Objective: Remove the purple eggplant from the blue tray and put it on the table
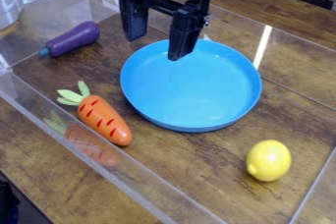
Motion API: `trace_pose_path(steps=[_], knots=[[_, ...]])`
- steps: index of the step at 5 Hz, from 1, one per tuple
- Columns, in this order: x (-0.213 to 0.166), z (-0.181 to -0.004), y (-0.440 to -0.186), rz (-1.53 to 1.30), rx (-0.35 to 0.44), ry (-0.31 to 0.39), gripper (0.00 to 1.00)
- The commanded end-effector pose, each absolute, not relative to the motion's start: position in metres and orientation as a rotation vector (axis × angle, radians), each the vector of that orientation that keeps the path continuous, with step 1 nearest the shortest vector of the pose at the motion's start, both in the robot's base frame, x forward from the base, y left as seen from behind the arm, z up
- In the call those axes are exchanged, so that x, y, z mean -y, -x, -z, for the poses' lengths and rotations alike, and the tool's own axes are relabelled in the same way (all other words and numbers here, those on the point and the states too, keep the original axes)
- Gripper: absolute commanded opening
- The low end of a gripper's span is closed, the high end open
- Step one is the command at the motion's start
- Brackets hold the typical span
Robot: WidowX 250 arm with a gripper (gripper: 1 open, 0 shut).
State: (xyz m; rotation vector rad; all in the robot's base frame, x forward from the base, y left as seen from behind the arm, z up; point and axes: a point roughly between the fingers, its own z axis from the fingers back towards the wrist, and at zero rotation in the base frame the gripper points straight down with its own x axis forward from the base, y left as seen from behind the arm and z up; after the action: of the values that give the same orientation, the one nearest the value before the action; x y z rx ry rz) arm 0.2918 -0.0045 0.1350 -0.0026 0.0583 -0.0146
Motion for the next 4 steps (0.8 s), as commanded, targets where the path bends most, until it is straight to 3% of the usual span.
trace_pose_path(steps=[1, 4], knots=[[0.012, -0.134, -0.2976, 0.043, -0.064, 0.004, 1.0], [0.0095, -0.1349, -0.2944, 0.068, -0.063, 0.009, 1.0]])
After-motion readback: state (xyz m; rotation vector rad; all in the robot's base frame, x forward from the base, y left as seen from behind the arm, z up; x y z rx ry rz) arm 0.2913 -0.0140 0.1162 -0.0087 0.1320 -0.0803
